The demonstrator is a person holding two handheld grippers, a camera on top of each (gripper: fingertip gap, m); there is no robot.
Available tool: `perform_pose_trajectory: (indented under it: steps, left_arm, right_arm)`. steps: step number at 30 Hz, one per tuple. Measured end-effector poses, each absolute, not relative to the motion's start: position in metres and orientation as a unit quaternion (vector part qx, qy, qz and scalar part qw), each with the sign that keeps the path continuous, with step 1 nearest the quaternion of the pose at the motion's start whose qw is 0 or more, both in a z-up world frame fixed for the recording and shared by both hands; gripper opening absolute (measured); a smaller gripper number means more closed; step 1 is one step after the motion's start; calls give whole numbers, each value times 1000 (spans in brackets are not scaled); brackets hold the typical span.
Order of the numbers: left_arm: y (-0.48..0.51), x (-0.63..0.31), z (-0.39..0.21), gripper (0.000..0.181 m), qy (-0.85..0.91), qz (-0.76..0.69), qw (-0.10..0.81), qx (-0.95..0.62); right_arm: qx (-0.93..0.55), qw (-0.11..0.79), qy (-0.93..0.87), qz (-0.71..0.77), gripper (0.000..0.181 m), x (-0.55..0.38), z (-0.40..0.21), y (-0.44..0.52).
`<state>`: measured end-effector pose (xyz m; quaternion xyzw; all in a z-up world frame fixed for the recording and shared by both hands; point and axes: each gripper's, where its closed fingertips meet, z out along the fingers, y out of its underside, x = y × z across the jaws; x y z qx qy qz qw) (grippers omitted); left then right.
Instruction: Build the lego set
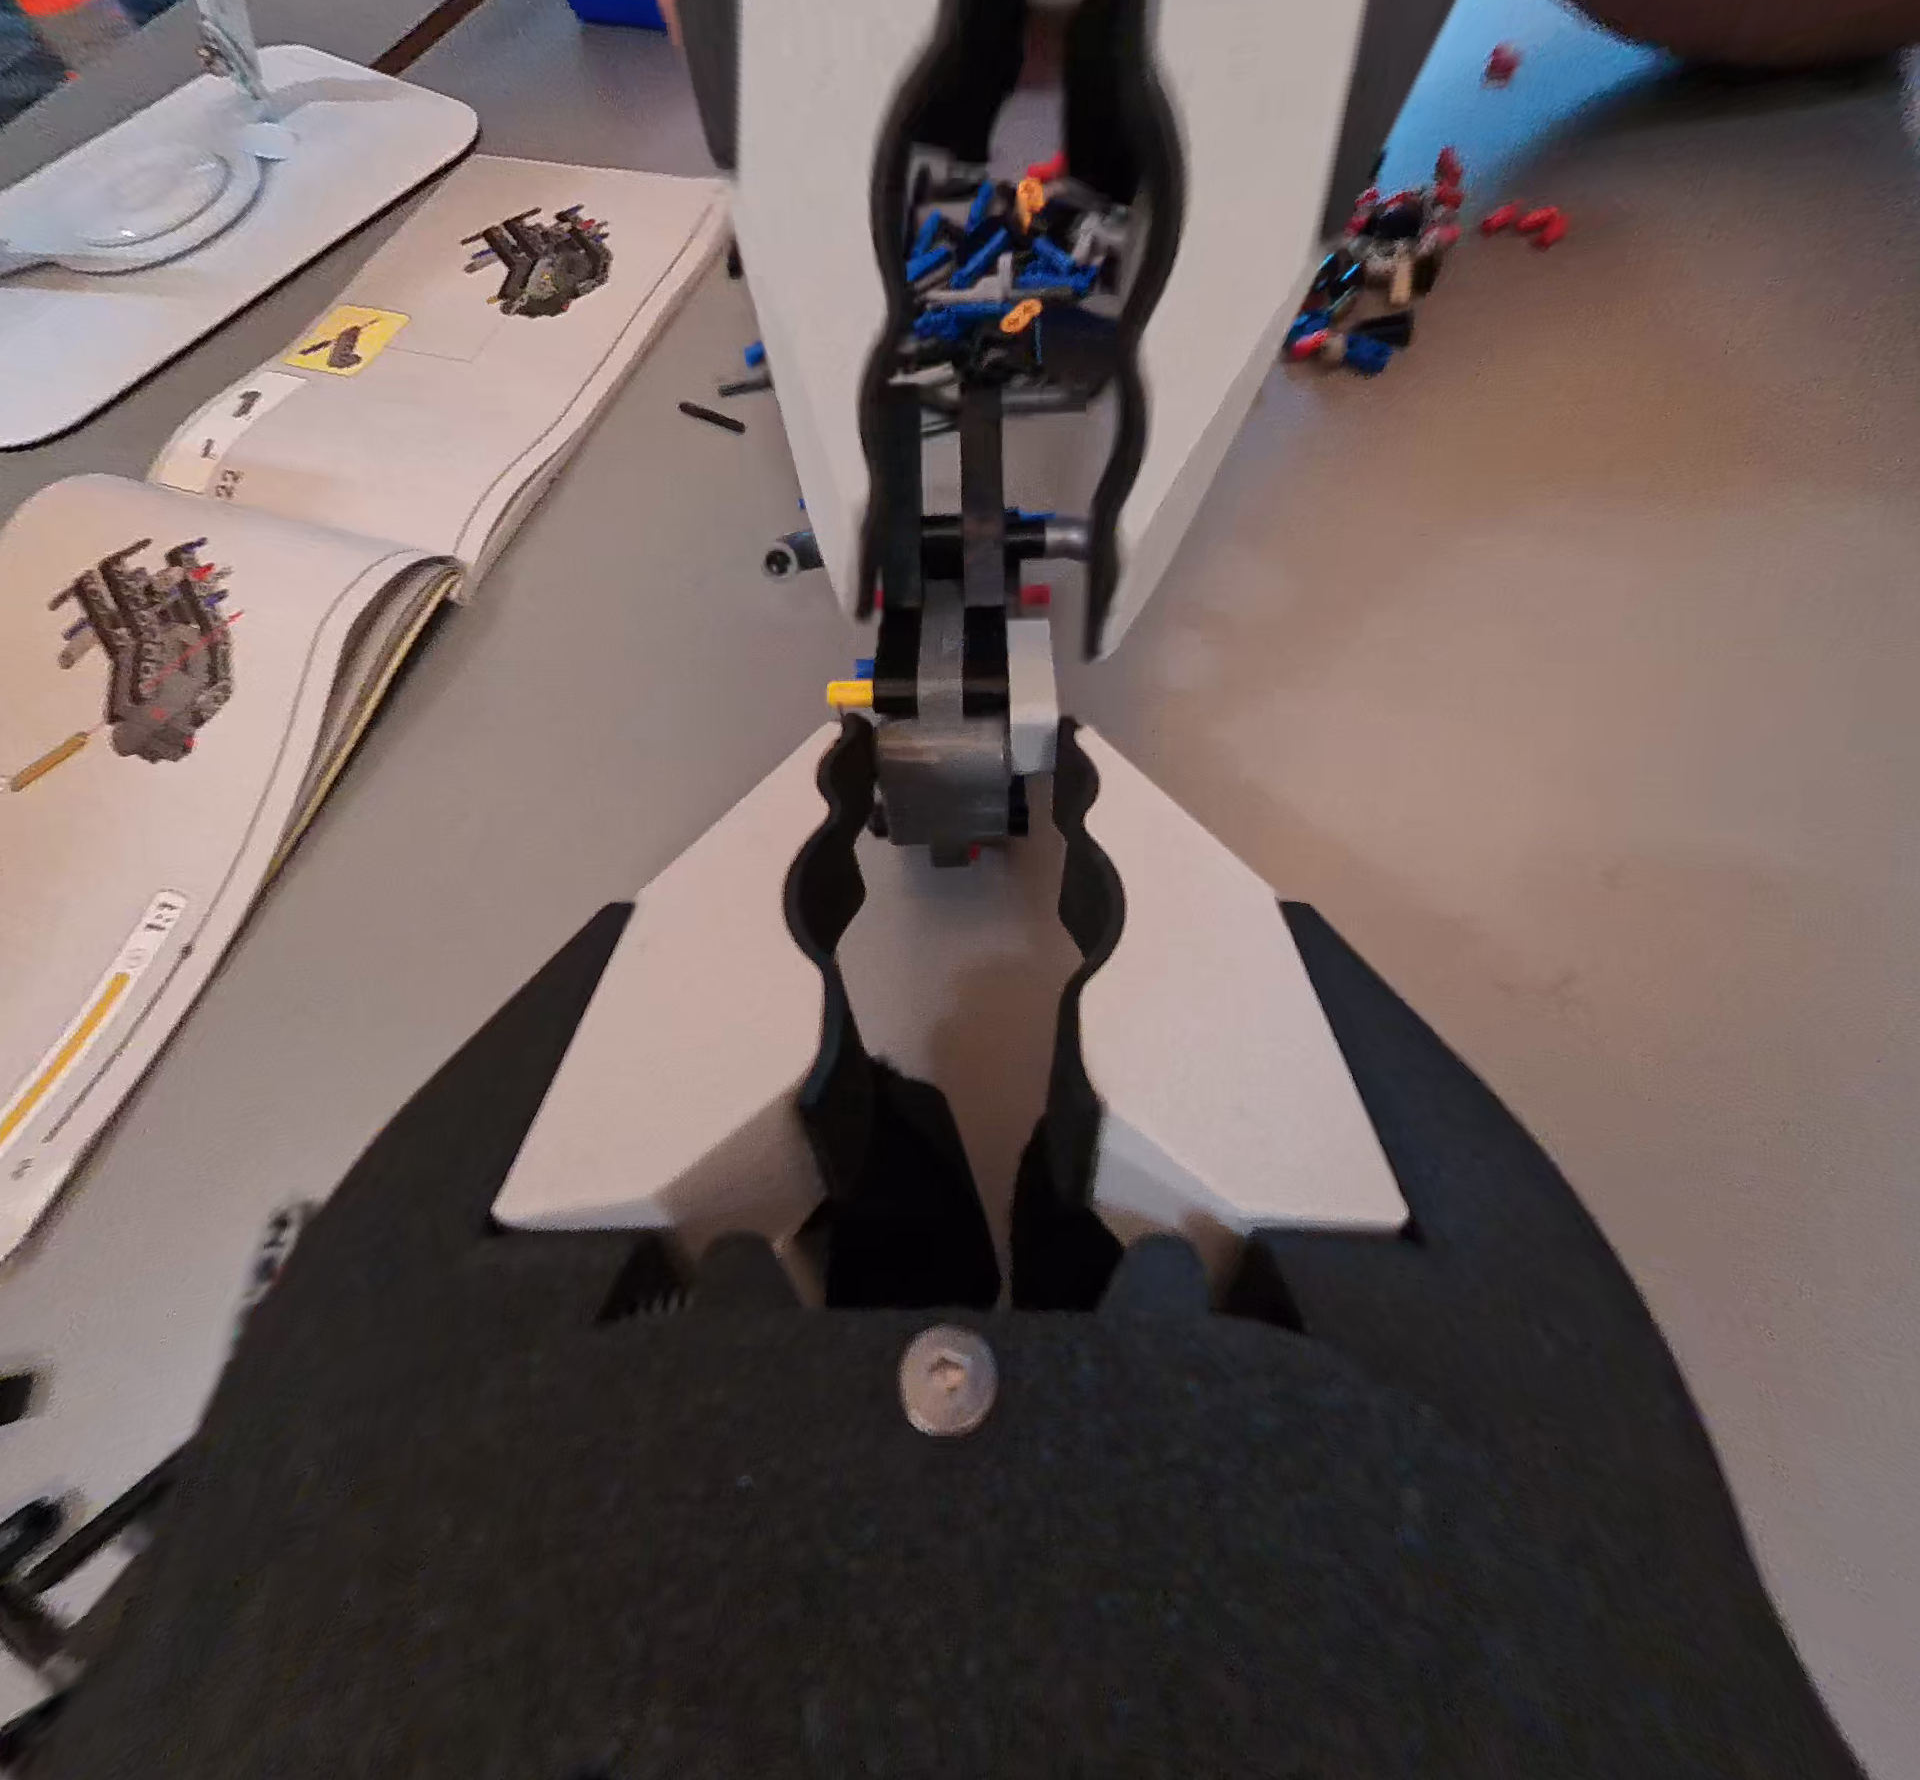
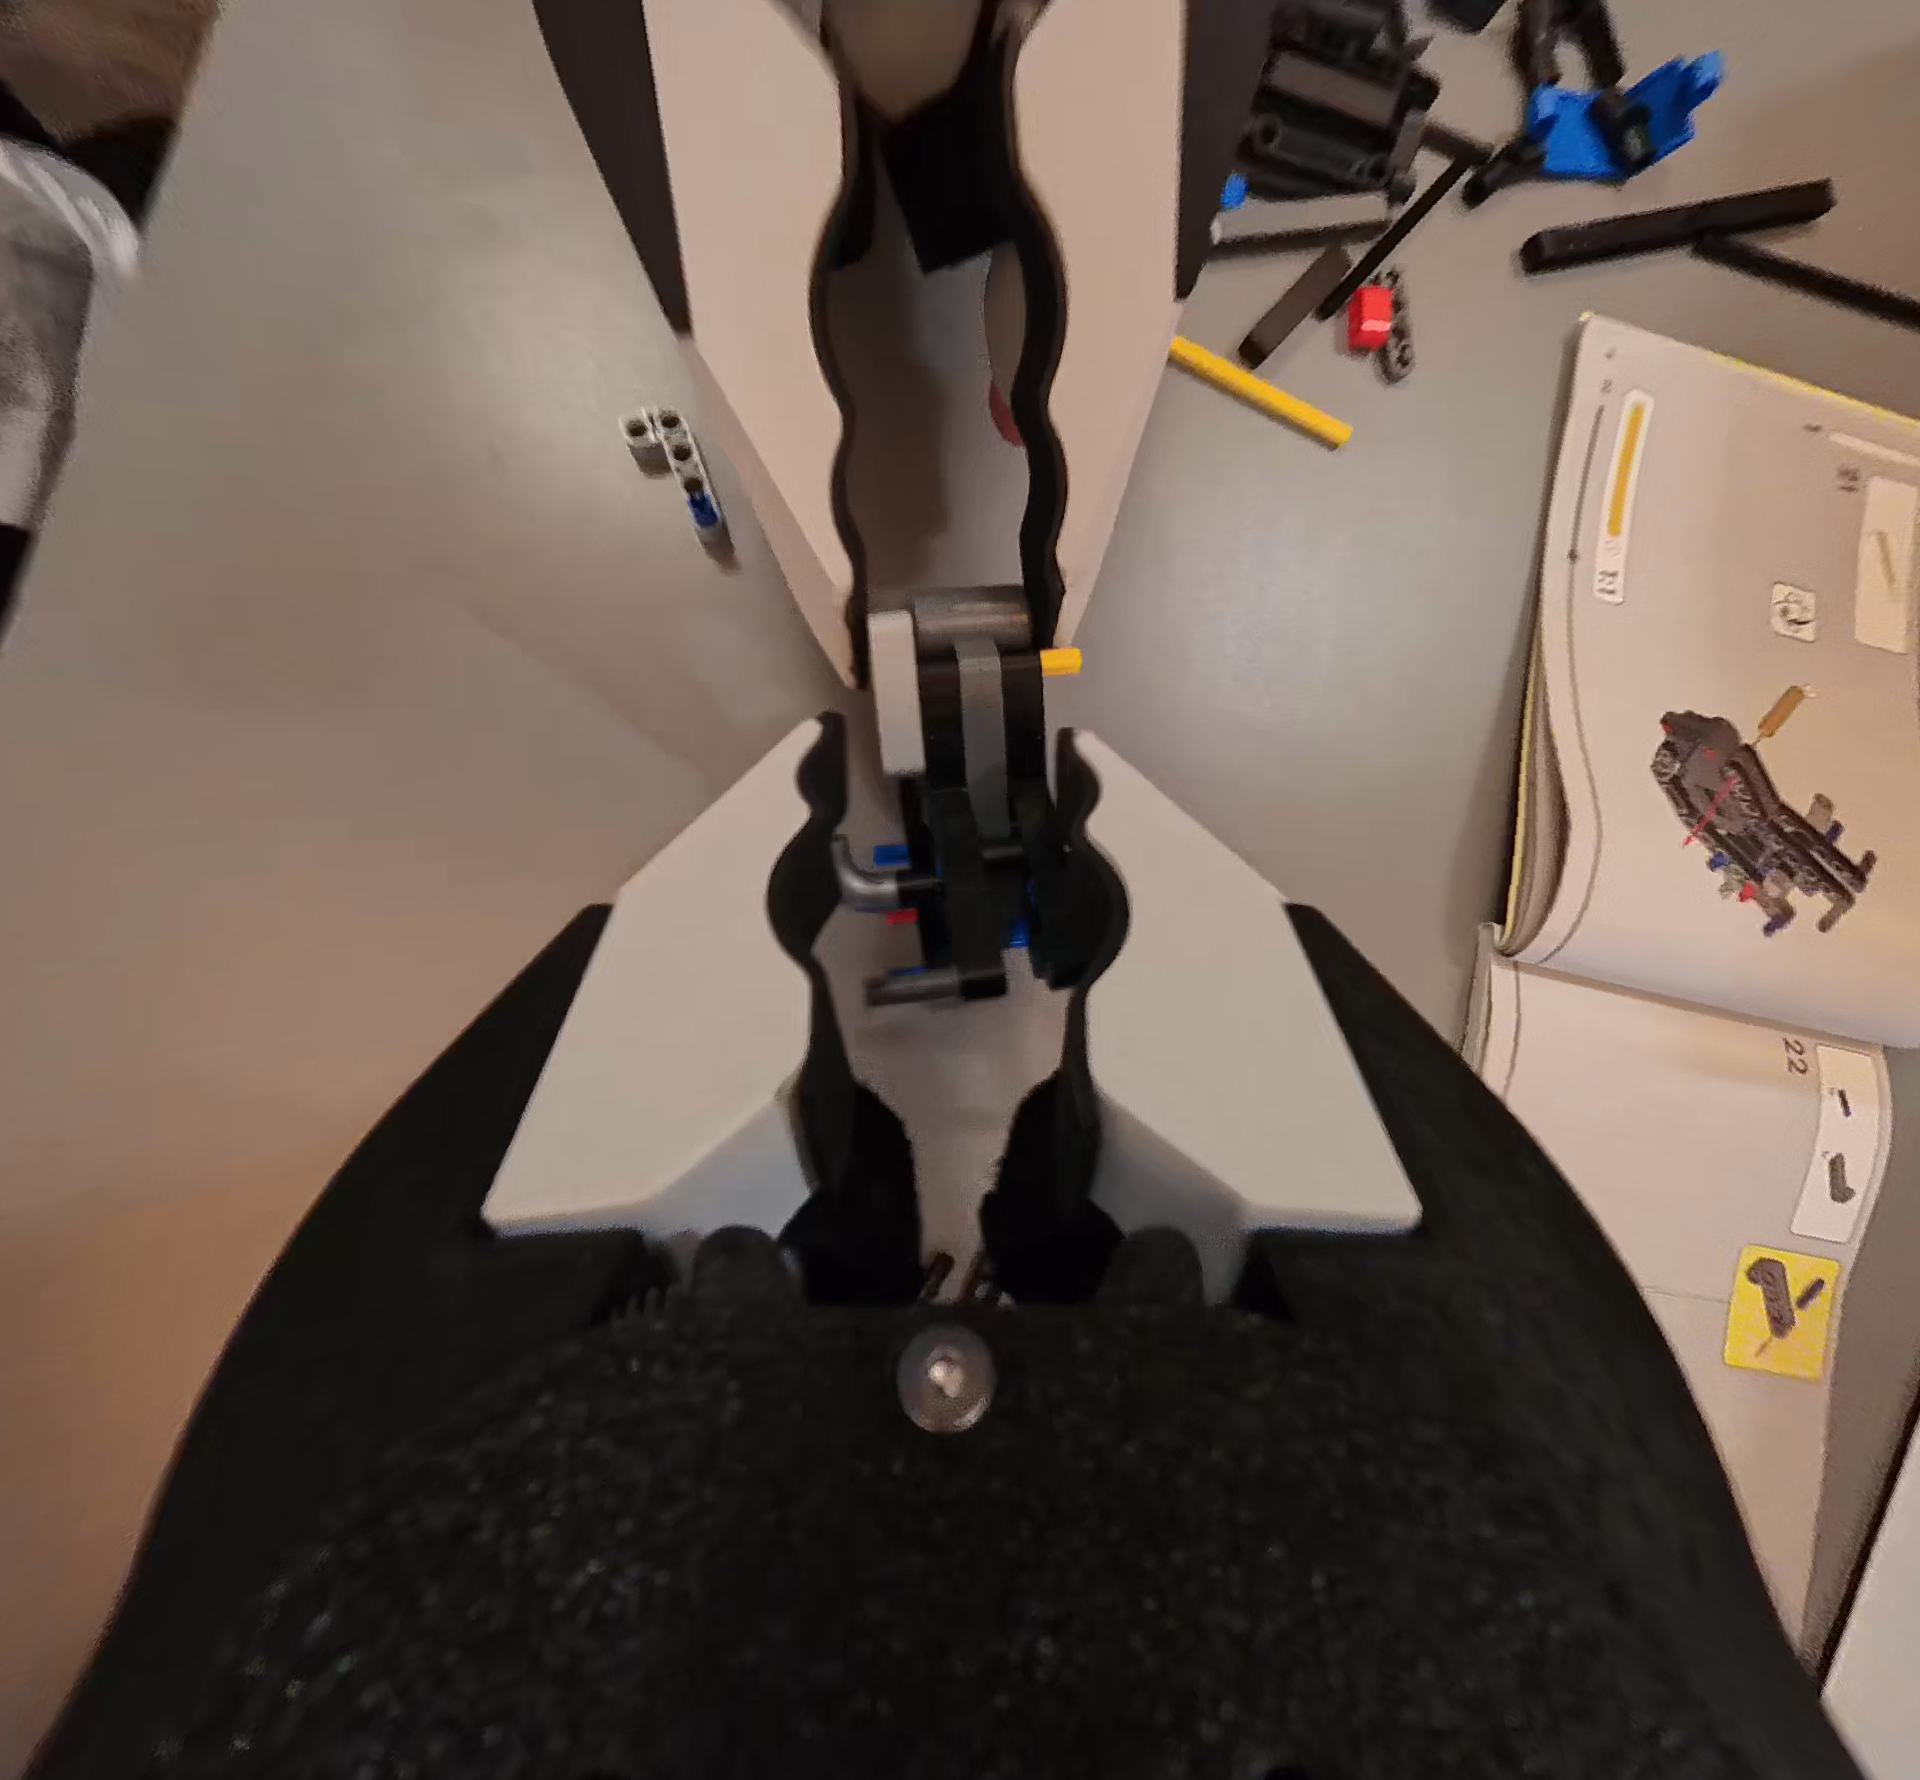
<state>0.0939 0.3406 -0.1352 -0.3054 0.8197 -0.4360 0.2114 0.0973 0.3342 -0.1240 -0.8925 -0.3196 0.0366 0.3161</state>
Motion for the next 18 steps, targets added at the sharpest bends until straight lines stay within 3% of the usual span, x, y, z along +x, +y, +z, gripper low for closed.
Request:
perform_pose_trajectory:
  steps: [5, 8, 18]
  left_arm:
    - [352, 96, -133, 33, 804, -413, 254, -344]
    - [355, 93, -137, 33, 791, -417, 231, -383]
    - [312, 66, -133, 41, 759, -486, 110, -420]
  right_arm:
    - [-903, 373, -208, 45, 56, 108, -86, 318]
    - [-925, 351, -140, 39, 62, 105, -108, 296]
    - [-897, 434, 68, 50, 77, 70, -146, 294]
